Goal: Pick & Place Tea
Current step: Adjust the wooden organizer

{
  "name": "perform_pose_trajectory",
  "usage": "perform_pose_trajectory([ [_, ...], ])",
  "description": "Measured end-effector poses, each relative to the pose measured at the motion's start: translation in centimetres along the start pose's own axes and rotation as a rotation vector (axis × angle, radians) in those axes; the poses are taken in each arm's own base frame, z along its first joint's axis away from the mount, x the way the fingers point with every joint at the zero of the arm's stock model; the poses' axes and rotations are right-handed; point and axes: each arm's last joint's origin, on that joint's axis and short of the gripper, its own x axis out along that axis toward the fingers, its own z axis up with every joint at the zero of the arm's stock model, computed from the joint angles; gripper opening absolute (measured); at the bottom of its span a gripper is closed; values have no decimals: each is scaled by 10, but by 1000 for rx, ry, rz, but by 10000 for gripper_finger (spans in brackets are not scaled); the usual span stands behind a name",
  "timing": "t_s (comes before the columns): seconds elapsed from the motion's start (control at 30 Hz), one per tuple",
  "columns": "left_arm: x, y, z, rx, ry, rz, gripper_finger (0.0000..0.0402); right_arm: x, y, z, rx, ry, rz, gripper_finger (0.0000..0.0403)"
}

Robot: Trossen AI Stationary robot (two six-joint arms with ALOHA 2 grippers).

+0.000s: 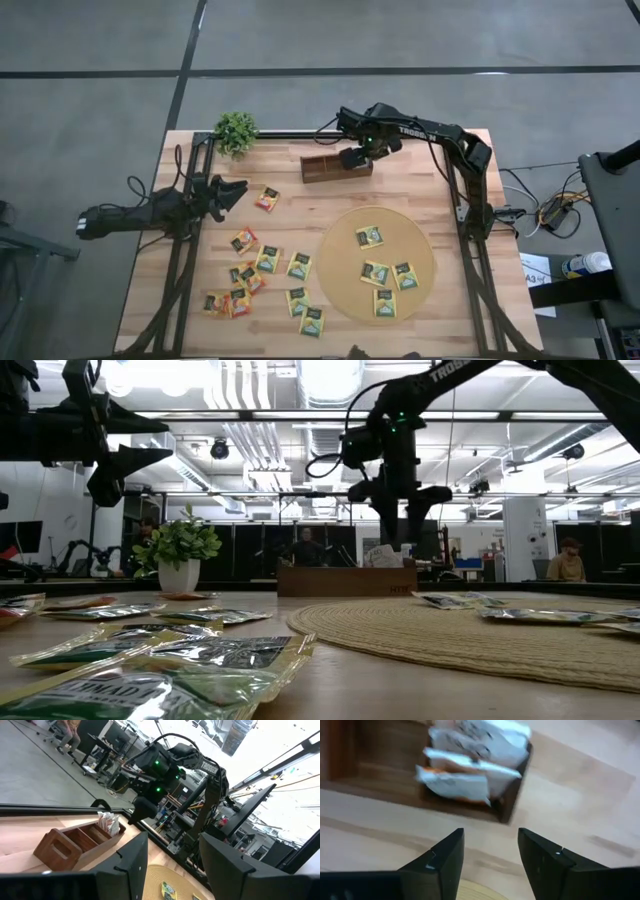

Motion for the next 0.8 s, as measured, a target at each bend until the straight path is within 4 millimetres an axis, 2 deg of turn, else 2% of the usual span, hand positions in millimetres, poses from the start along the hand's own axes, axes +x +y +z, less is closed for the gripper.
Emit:
perform_pose_trajectory([
  [0.2, 0, 0, 0, -2, 0, 0, 174, 11, -8, 8, 82, 26, 63, 184],
  [0.63, 0, 0, 0, -2, -1, -1, 174, 28, -19, 7, 150, 75, 34, 178],
  [0.8, 0, 0, 0, -1, -1, -1, 174, 33, -20, 11, 198, 74, 91, 175],
])
